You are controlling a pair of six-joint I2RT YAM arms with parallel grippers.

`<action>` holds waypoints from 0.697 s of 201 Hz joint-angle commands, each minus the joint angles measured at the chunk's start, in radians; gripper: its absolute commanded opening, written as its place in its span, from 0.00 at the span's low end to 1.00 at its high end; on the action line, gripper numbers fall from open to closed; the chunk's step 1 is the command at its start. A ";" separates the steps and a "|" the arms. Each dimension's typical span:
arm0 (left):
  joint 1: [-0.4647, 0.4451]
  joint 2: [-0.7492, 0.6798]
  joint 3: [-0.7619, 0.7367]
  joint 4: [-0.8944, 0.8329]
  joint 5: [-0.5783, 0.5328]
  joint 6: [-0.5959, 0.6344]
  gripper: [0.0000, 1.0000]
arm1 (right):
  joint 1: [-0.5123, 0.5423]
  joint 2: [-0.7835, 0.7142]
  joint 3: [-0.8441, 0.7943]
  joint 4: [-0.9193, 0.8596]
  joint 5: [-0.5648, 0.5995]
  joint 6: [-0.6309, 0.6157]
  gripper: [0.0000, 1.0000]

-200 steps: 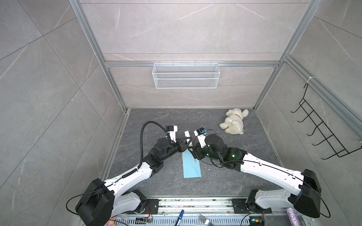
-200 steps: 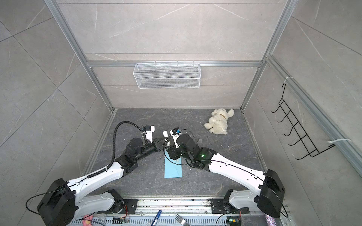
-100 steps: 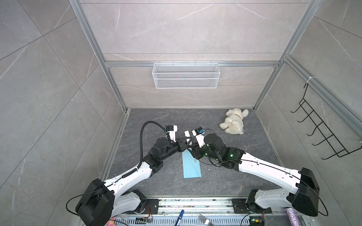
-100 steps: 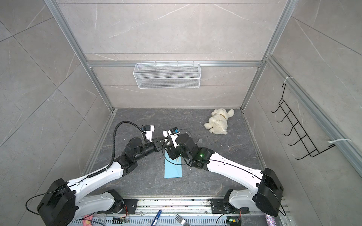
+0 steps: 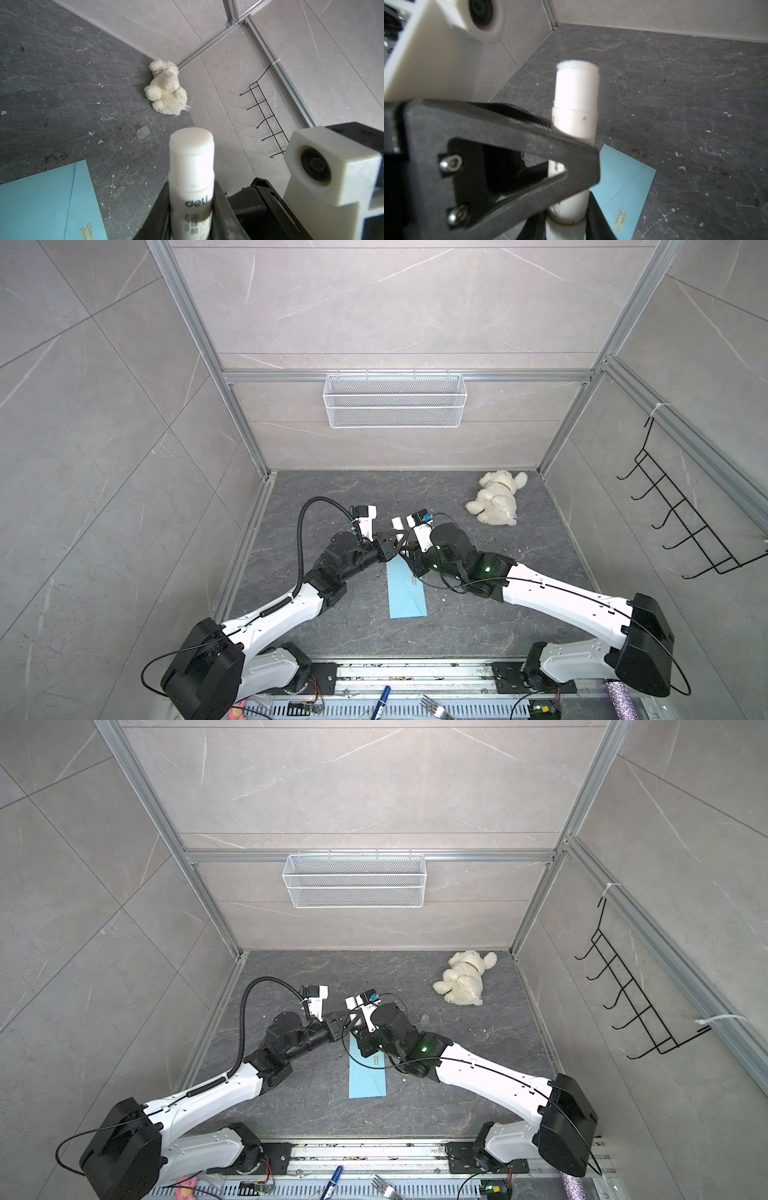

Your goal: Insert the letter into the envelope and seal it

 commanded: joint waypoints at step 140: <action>0.163 -0.187 -0.111 0.192 0.295 0.189 0.79 | -0.111 -0.133 -0.090 0.084 -0.336 -0.022 0.02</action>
